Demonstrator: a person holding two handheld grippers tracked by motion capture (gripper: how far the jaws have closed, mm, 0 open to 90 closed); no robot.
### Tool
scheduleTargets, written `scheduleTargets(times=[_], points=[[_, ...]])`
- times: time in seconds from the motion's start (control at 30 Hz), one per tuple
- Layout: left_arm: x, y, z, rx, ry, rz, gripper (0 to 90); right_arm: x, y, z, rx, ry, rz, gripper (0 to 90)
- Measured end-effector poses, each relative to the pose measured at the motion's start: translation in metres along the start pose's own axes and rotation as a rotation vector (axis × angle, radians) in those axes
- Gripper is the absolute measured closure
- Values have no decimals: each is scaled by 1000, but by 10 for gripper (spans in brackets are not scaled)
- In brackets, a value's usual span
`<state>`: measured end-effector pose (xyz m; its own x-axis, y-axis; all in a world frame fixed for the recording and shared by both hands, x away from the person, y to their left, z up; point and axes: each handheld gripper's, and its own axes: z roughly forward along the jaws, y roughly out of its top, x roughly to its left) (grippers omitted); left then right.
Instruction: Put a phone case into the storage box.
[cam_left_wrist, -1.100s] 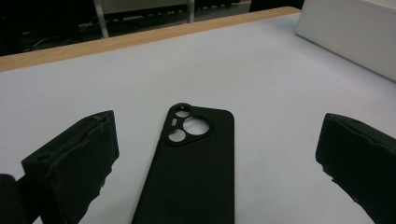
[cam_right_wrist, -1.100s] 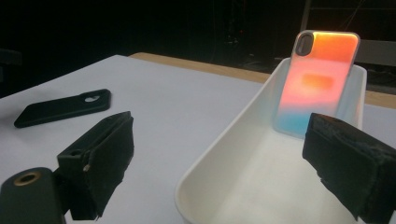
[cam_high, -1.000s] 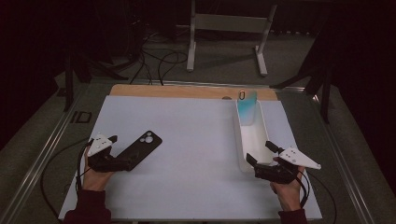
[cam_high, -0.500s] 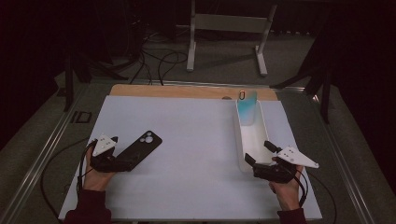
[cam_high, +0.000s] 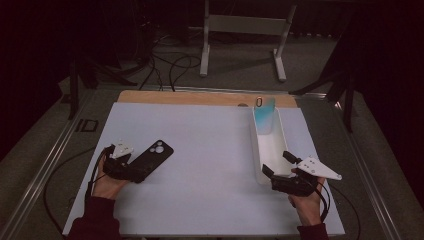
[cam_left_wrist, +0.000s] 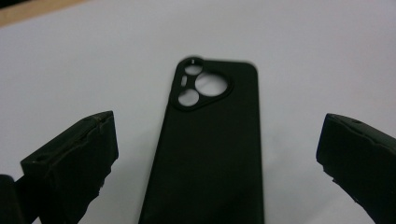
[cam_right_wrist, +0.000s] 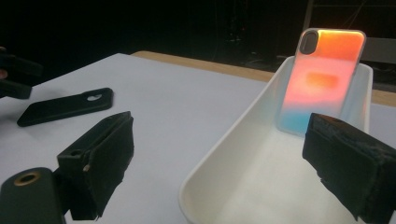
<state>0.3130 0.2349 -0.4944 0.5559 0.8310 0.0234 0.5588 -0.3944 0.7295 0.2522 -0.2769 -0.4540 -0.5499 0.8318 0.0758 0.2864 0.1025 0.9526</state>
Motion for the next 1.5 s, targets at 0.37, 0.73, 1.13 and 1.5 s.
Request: scheduleTargets(times=[0.37,0.73,1.13,1.5], points=[[6,1,32,185,-17,32,0,-3,1,-2,-6,-5,6,85],[11,-2,46,265,-60,10,0,-4,2,-3,-6,-10,9,85],[13,1,48,302,-76,24,7,-2,2,1,-4,-3,4,85],[10,5,45,315,-100,60,129,-1,4,2,-4,-1,6,85]])
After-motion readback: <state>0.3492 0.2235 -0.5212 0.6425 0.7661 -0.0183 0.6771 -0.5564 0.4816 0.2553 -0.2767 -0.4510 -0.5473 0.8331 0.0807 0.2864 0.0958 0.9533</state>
